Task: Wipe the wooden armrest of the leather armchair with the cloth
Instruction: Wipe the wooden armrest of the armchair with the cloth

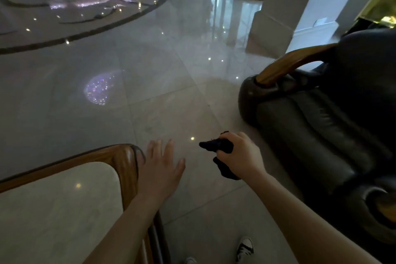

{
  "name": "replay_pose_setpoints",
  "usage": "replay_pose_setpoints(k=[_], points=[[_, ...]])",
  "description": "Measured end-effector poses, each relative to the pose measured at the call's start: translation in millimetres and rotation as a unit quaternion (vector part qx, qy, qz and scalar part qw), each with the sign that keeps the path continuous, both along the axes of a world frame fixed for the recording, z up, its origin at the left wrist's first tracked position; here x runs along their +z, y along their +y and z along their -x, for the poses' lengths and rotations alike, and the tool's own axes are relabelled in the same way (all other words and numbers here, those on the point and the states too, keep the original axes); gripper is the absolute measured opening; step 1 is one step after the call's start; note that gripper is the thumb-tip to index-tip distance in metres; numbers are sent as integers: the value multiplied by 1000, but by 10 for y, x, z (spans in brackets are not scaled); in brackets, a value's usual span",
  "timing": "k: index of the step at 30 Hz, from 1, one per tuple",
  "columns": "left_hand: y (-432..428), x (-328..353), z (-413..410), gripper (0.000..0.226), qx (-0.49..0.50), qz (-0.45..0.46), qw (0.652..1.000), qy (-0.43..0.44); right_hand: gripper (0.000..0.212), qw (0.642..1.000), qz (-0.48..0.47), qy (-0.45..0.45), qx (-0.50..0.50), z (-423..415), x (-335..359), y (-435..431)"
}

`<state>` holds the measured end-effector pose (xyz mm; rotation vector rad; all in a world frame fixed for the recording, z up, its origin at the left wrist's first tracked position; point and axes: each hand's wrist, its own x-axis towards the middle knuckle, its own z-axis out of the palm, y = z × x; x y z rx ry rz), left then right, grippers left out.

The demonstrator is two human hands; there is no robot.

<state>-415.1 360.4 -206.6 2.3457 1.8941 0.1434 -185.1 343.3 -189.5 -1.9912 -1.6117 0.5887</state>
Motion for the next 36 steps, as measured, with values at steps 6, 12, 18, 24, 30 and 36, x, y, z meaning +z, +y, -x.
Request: replay_pose_setpoints(k=[6,12,18,24,30,36], points=[[65,2,-715,68,-54,15,998,-17,31,998,-11,6,-69,-717,91,-286],[-26,68,-1657,77,-111,15,993,-22,30,991,-16,18,-131,-1583,83,-617],[-127,84,-2628,74,-158,16,987,-29,37,981,-17,24,-194,-2440,54,-955],[-251,102,-3475,70,-217,12,976,-24,38,965,-19,9,-261,-3156,46,-1350],[-414,71,-4120,68,-276,28,960,-40,38,947,-15,13,-322,-3620,-4,-1771],[-441,30,-4714,68,-348,40,936,-41,38,918,-25,14,-395,-3927,-37,-2085]])
